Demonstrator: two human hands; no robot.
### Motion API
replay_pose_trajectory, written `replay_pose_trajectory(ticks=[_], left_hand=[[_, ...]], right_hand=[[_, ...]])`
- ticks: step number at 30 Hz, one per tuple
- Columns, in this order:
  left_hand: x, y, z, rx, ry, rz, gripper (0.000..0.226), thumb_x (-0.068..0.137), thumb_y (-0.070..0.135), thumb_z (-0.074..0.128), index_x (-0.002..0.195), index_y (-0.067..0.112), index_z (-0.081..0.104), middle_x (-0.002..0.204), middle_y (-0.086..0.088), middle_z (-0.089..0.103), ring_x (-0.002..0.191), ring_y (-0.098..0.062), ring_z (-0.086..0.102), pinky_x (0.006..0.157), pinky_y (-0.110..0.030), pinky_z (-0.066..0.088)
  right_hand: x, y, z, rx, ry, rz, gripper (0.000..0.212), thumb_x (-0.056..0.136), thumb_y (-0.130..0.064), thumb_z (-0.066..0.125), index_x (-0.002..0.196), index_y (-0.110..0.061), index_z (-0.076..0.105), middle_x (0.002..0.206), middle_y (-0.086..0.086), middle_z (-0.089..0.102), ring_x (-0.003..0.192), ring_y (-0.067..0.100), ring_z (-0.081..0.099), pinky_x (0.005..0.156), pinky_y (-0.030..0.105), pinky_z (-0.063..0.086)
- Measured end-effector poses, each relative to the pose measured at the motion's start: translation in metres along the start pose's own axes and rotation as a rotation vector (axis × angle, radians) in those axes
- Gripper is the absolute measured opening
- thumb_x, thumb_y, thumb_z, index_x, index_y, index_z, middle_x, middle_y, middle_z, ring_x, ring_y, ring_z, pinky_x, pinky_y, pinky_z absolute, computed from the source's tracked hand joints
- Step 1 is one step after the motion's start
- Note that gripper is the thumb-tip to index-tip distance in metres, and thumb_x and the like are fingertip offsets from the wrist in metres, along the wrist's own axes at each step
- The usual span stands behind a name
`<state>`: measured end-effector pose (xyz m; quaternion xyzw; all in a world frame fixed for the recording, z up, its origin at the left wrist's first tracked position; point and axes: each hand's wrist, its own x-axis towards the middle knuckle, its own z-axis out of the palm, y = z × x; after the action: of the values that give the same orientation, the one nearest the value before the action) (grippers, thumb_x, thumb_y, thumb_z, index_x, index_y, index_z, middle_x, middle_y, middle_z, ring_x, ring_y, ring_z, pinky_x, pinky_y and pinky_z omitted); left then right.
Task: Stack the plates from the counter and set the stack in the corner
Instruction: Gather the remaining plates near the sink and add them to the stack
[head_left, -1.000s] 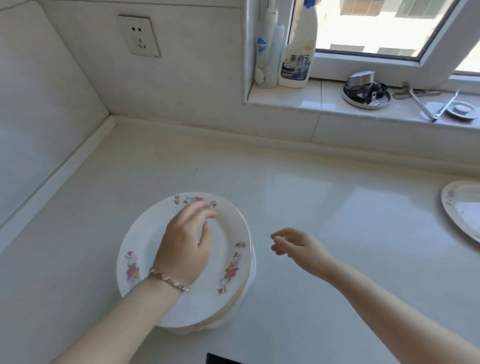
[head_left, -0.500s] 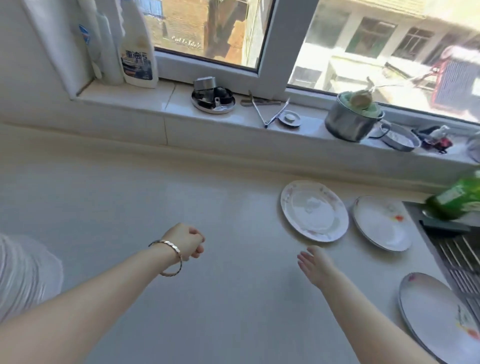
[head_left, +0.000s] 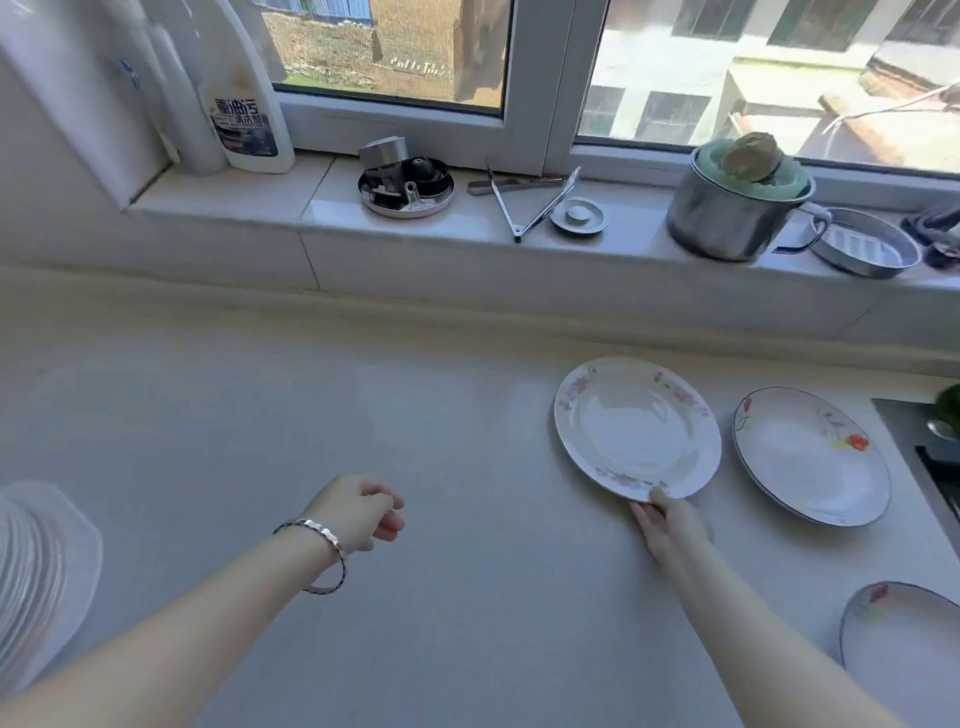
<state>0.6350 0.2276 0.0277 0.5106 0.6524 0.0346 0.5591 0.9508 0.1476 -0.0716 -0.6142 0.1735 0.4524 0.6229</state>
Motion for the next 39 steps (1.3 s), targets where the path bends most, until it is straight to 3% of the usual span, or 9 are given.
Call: replay_pose_trajectory(ticks=[3,5,7,11,13,16,24,31,39], left_hand=[[-0.001,0.001,-0.004,-0.018,-0.006,0.008,0.022,0.092,0.004,0.039,0.084,0.01,0.058,0.072,-0.004,0.064,0.066,-0.015,0.061,0.06,-0.024,0.041],[-0.004,0.002,-0.007,-0.088,-0.01,0.008,0.016,0.093,0.006,0.04,0.096,0.009,0.056,0.076,-0.005,0.063,0.067,-0.016,0.061,0.062,-0.026,0.044],[-0.011,0.006,-0.012,-0.246,-0.023,-0.03,0.012,0.096,0.013,0.043,0.107,0.012,0.046,0.082,-0.008,0.06,0.069,-0.021,0.061,0.063,-0.031,0.047],[-0.024,0.008,-0.043,-0.409,-0.021,0.01,0.023,0.097,0.042,0.035,0.11,0.024,0.04,0.087,-0.008,0.061,0.065,-0.025,0.064,0.053,-0.03,0.051],[-0.029,-0.004,-0.068,-0.276,0.059,0.123,0.027,0.097,0.044,0.031,0.096,0.024,0.049,0.077,-0.008,0.062,0.05,-0.021,0.059,0.041,-0.023,0.044],[-0.037,-0.038,-0.118,-0.02,0.279,0.243,0.032,0.095,0.032,0.042,0.071,0.012,0.045,0.059,-0.008,0.051,0.045,-0.021,0.043,0.043,-0.023,0.031],[-0.076,-0.131,-0.27,0.114,0.515,0.186,0.04,0.07,0.048,0.048,0.056,0.011,0.042,0.053,-0.008,0.051,0.053,-0.023,0.048,0.053,-0.027,0.032],[-0.11,-0.214,-0.37,0.125,0.701,0.088,0.044,0.078,0.043,0.054,0.051,0.012,0.038,0.049,-0.007,0.047,0.048,-0.024,0.044,0.049,-0.026,0.028],[-0.117,-0.275,-0.402,0.177,0.619,-0.036,0.043,0.09,0.033,0.05,0.054,0.011,0.041,0.047,-0.005,0.057,0.035,-0.02,0.051,0.042,-0.02,0.036]], right_hand=[[-0.016,0.003,-0.011,-0.047,-0.048,-0.01,0.01,0.092,0.007,0.043,0.094,0.004,0.053,0.11,0.014,0.061,0.079,0.021,0.064,0.084,0.03,0.047],[-0.034,0.006,-0.013,-0.119,-0.132,-0.018,0.018,0.092,0.006,0.044,0.108,0.001,0.052,0.082,0.008,0.07,0.061,0.015,0.069,0.063,0.023,0.056],[-0.06,0.009,-0.008,-0.187,-0.234,-0.009,0.015,0.092,0.006,0.043,0.101,-0.001,0.052,0.063,0.003,0.073,0.053,0.012,0.07,0.048,0.021,0.056],[-0.125,0.017,0.024,-0.31,-0.463,-0.047,0.014,0.088,0.007,0.047,0.093,0.001,0.058,0.064,0.006,0.074,0.055,0.017,0.071,0.051,0.024,0.057],[-0.16,0.03,0.045,-0.379,-0.565,-0.076,0.016,0.086,0.008,0.049,0.093,0.002,0.061,0.066,0.007,0.073,0.055,0.02,0.07,0.052,0.027,0.057],[-0.208,0.058,0.077,-0.473,-0.667,-0.14,0.018,0.086,0.007,0.05,0.09,-0.001,0.066,0.069,0.008,0.073,0.055,0.021,0.069,0.052,0.027,0.056],[-0.304,0.161,0.188,-0.8,-0.866,-0.336,0.021,0.09,0.004,0.047,0.1,-0.011,0.059,0.065,0.002,0.067,0.051,0.011,0.064,0.047,0.026,0.053],[-0.359,0.253,0.268,-1.096,-0.98,-0.358,0.022,0.09,-0.005,0.047,0.109,-0.01,0.054,0.055,0.001,0.061,0.038,0.014,0.055,0.041,0.023,0.045],[-0.37,0.313,0.283,-1.467,-0.973,-0.585,0.021,0.089,-0.02,0.046,0.105,-0.013,0.059,0.038,-0.009,0.049,0.037,0.004,0.039,0.047,0.019,0.033]])
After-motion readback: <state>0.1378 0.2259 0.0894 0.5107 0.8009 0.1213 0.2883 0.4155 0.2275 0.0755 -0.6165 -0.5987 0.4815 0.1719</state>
